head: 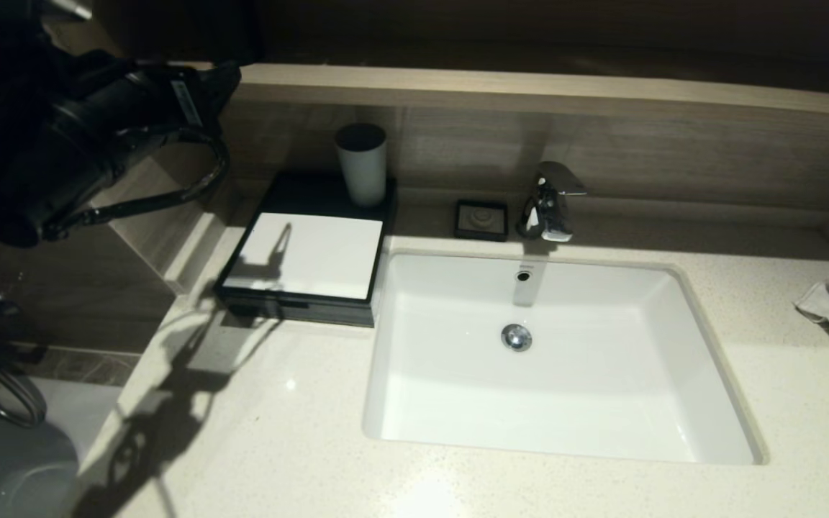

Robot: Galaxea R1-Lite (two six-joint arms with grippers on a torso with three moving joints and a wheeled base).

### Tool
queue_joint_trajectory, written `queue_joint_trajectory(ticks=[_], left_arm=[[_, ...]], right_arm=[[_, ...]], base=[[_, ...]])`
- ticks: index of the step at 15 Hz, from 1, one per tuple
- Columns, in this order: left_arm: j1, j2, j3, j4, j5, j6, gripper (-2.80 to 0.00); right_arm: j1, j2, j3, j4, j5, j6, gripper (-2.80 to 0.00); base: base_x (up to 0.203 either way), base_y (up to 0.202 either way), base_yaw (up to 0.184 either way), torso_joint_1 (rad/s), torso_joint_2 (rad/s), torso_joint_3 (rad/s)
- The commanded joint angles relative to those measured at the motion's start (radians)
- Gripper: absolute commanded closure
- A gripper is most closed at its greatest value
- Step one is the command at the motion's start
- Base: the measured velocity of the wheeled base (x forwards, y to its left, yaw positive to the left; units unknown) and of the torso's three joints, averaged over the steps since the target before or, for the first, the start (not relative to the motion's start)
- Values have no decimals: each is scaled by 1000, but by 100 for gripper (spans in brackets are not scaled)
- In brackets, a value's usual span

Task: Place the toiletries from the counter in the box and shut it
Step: Pick up the cup

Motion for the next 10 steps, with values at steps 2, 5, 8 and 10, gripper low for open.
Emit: queue_joint_trajectory(ticks=[2, 5, 8, 10], left_arm=[[-1, 9, -41, 5, 1, 4, -280], [1, 27, -65, 15, 0, 5, -280], [1, 59, -86, 14, 0, 5, -280], [1, 75, -94, 9, -1, 5, -280]], right_arm=[[0, 2, 0, 0, 0, 0, 0], [0, 2, 0, 0, 0, 0, 0], [0, 1, 0, 0, 0, 0, 0], [0, 2, 0, 0, 0, 0, 0]], base=[[0, 0, 0, 0, 0, 0], [0, 0, 0, 0, 0, 0], [0, 0, 0, 0, 0, 0], [0, 0, 0, 0, 0, 0]])
